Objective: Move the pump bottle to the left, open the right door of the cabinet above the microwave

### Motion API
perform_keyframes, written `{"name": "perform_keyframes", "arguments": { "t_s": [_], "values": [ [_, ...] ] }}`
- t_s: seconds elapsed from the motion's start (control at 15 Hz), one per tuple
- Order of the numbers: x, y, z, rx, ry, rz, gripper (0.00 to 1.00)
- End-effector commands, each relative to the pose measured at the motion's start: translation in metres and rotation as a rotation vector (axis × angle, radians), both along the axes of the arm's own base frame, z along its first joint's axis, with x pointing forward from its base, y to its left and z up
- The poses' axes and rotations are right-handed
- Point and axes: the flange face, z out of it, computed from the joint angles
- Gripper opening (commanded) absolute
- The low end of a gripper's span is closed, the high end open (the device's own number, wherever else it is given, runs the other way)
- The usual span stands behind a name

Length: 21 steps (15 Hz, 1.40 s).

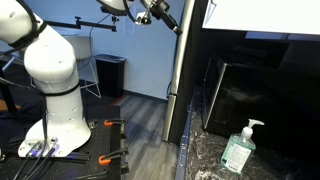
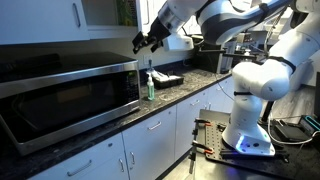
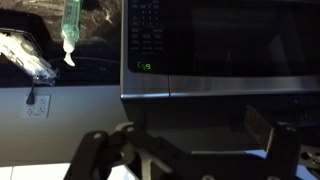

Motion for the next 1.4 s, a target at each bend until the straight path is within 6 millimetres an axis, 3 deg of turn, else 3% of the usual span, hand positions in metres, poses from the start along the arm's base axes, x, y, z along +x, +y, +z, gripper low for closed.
{"name": "perform_keyframes", "arguments": {
  "t_s": [0.0, 0.47, 0.6, 0.93, 1.33],
  "values": [
    [0.001, -0.011, -0.032, 0.077, 0.1, 0.034, 1.0],
    [0.019, -0.033, -0.113, 0.177, 0.363, 0.089, 1.0],
    [0.023, -0.031, -0.129, 0.167, 0.436, 0.121, 1.0],
    [0.041, -0.008, -0.163, 0.14, 0.588, 0.168, 1.0],
    [0.068, 0.021, -0.192, 0.099, 0.711, 0.087, 1.0]
  ]
}}
